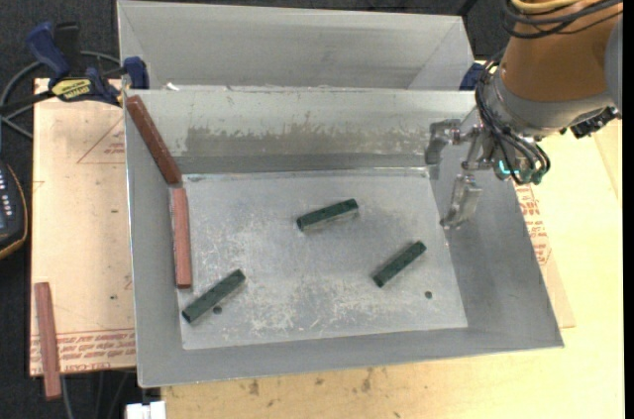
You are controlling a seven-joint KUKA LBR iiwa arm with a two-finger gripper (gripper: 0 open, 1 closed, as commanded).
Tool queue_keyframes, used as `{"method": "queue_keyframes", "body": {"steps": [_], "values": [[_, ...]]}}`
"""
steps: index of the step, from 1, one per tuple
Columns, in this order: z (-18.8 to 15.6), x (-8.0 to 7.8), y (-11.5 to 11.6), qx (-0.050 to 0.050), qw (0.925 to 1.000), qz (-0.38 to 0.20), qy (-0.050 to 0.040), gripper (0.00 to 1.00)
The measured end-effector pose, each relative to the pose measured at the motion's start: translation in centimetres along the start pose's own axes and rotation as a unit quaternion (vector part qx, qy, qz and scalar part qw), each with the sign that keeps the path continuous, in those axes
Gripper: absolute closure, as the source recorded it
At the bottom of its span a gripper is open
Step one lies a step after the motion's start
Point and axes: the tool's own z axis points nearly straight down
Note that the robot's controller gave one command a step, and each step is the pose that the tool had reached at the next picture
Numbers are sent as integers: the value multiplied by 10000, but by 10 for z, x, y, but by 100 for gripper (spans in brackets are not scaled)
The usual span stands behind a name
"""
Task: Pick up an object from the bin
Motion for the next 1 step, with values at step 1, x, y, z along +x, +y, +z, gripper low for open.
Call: {"method": "queue_keyframes", "body": {"steps": [1], "values": [[174, 38, 12, -3, 9655, -2604, -9, 0]]}}
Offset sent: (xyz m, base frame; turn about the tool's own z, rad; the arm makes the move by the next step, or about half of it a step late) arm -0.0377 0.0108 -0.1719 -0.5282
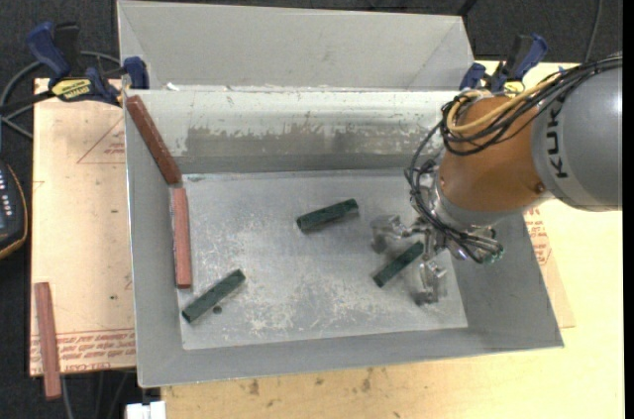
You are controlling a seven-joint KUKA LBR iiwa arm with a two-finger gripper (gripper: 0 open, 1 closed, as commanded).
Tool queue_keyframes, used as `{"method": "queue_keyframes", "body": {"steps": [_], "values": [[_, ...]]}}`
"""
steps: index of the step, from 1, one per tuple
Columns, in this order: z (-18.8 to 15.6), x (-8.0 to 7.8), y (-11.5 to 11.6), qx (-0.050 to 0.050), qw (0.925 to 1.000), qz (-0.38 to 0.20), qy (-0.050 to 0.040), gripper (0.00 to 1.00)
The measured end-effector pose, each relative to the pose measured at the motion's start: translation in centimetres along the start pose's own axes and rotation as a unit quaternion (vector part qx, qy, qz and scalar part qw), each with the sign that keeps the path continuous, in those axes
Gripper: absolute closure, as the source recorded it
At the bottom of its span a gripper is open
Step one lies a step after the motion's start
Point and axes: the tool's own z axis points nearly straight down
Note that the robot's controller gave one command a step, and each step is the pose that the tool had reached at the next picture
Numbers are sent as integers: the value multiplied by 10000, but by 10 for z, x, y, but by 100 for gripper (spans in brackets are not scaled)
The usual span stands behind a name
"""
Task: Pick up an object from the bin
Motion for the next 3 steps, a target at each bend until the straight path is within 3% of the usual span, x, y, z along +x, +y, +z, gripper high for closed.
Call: {"method": "queue_keyframes", "body": {"steps": [1, 2, 3], "values": [[-34, -9, -1, 30, 10000, 17, -41, 0], [-41, 1, -6, 22, 9998, -212, -26, 0], [-1, -11, -19, 17, 9967, -807, -21, 0]]}}
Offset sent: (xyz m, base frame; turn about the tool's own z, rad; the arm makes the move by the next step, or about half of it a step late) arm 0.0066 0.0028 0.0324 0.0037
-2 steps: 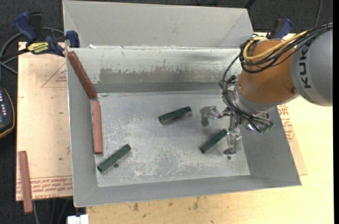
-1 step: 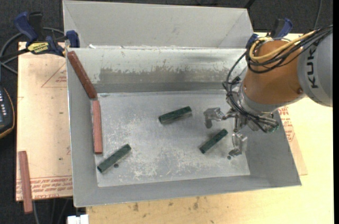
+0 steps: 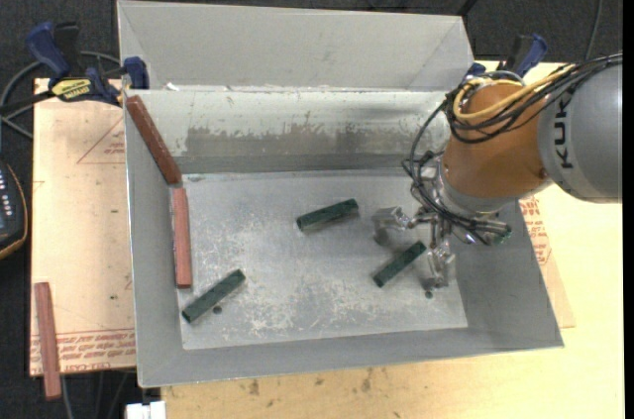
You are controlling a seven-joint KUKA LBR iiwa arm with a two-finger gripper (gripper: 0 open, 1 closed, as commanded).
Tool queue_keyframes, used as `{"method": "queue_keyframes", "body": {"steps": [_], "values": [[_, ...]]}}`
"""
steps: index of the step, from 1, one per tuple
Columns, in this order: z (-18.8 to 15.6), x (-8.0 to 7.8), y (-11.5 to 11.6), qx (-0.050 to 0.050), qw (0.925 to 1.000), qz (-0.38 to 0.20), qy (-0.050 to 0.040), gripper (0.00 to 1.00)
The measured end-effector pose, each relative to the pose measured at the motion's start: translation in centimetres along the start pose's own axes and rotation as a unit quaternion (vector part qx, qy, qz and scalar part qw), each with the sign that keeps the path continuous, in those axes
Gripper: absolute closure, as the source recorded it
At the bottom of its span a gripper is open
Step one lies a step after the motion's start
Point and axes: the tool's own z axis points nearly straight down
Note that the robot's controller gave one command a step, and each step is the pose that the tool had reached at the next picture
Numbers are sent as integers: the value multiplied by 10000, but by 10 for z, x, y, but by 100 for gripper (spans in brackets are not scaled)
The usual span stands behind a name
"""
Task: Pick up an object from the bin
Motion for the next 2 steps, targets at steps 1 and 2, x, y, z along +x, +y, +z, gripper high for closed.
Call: {"method": "queue_keyframes", "body": {"steps": [1, 2], "values": [[0, -1, 0, 3, 10000, 7, -4, 0], [-1, -1, 0, 3, 10000, 10, 1, 100]]}}
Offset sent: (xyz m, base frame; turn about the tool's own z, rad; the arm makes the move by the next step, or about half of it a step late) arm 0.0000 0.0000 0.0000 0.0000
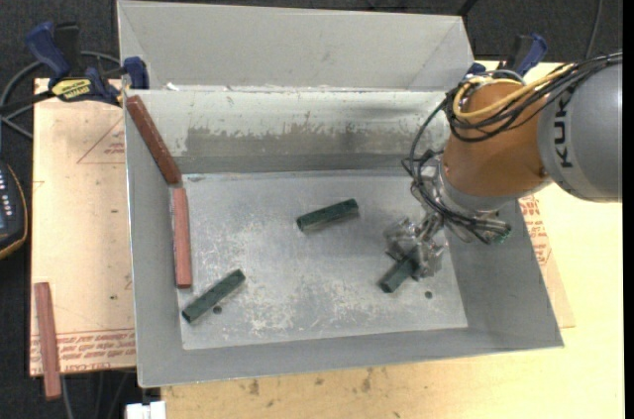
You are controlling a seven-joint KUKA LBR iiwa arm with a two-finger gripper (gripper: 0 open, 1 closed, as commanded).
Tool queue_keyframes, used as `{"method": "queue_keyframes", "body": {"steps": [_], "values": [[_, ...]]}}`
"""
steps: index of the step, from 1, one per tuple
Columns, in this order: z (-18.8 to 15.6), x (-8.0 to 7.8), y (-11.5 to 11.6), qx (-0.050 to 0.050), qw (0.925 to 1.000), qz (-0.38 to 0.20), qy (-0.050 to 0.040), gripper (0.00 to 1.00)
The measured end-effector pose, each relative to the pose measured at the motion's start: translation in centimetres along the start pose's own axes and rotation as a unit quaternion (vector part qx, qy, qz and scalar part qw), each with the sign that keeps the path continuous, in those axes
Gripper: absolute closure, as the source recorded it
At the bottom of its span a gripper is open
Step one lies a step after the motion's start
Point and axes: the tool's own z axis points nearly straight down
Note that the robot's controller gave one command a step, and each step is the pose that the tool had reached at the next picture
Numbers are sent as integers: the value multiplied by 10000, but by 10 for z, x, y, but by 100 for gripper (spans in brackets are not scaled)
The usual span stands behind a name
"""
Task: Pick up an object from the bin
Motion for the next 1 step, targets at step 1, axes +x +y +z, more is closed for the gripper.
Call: {"method": "queue_keyframes", "body": {"steps": [1], "values": [[-22, -2, 0, 10, 10000, 5, -13, 100]]}}
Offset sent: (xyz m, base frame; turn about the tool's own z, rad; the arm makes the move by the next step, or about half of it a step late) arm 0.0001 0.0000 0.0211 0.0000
